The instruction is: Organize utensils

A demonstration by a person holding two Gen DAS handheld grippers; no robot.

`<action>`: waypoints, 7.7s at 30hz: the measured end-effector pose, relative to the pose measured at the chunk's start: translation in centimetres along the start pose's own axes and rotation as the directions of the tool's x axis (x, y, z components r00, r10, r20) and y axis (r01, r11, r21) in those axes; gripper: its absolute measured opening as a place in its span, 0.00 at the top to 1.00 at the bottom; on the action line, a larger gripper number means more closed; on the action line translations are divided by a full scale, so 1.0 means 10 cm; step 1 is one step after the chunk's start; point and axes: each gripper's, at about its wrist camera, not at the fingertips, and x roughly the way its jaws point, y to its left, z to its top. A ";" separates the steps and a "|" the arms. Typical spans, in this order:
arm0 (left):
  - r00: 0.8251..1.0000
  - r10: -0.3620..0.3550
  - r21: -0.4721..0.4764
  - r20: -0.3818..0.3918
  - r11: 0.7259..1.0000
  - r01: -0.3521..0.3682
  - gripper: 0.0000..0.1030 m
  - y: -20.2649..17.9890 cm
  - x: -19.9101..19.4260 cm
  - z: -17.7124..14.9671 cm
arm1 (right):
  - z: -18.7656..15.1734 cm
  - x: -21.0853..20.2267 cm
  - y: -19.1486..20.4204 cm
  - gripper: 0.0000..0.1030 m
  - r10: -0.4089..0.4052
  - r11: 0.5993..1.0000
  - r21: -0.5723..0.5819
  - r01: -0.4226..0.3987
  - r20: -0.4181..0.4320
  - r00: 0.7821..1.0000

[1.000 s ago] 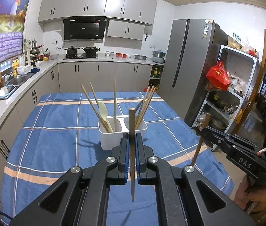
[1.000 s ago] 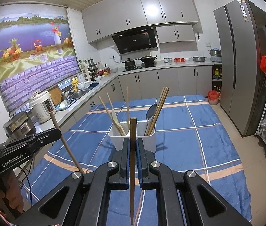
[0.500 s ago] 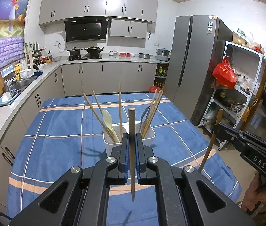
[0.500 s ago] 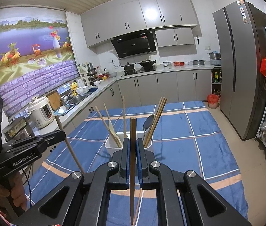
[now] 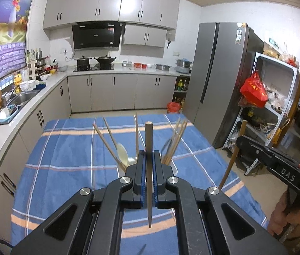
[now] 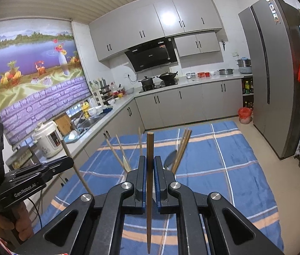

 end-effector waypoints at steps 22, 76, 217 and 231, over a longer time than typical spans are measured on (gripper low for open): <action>0.998 -0.034 0.024 0.045 0.999 0.033 0.95 0.33 0.74 0.90 | 0.84 0.92 0.18 0.94 -0.101 0.994 -0.038 0.106 0.117 0.988; 0.993 0.011 0.023 -0.114 1.000 -0.009 0.95 0.48 1.67 0.50 | 0.49 1.56 -0.06 0.93 -0.147 0.989 0.003 0.147 -0.021 0.989; 0.869 0.400 -0.091 0.290 0.916 -0.391 0.00 0.24 -0.97 -0.21 | -0.48 -0.29 0.47 0.24 -0.248 0.963 -0.116 0.244 -0.023 0.969; 0.941 0.200 -0.118 0.273 0.978 -0.173 0.00 0.02 -1.37 -0.48 | -0.57 -0.97 0.40 0.11 -0.198 0.978 -0.048 0.205 0.129 0.972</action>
